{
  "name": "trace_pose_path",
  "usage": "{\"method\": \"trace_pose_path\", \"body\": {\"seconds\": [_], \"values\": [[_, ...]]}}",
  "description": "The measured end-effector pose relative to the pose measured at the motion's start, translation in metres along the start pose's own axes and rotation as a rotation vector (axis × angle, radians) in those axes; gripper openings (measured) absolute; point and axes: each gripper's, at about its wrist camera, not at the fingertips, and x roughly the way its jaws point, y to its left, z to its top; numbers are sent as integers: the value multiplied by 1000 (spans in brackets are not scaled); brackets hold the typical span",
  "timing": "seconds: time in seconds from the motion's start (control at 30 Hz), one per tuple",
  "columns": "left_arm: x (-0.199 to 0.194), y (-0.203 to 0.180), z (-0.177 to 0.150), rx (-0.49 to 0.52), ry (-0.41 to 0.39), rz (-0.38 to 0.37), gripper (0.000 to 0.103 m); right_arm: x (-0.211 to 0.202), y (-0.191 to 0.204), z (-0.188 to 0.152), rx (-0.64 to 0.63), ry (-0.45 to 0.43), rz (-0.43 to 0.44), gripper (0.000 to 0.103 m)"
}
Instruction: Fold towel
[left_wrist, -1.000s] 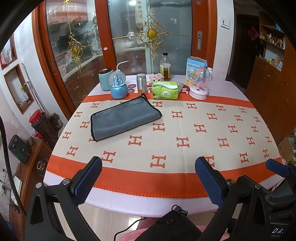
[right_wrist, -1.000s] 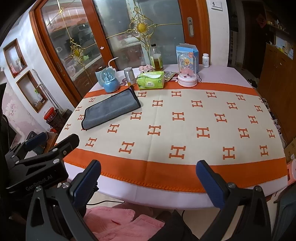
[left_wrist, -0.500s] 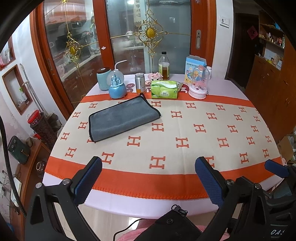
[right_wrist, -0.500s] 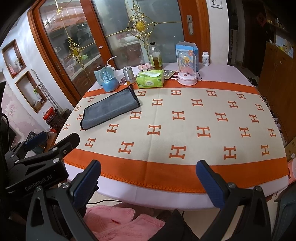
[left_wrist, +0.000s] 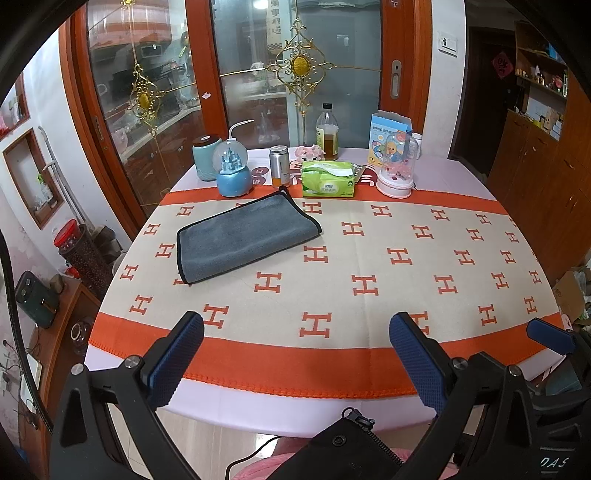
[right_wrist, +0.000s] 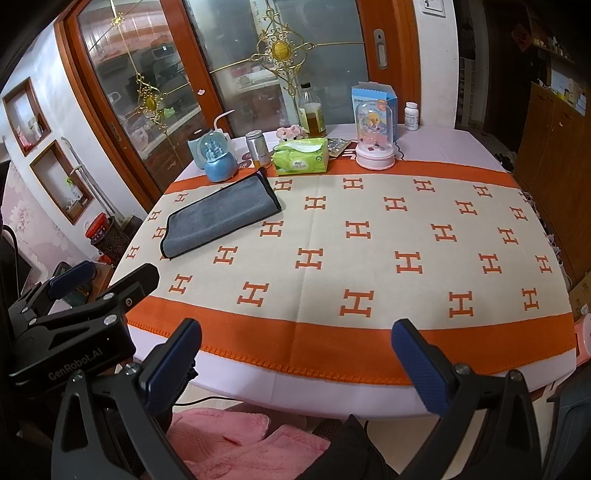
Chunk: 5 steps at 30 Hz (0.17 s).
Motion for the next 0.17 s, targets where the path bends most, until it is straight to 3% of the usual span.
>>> {"method": "trace_pose_path", "body": {"seconds": [0.17], "values": [[2,4,0,-3,1,-3,100,4,4,-1,-2,3,-1,103]]}}
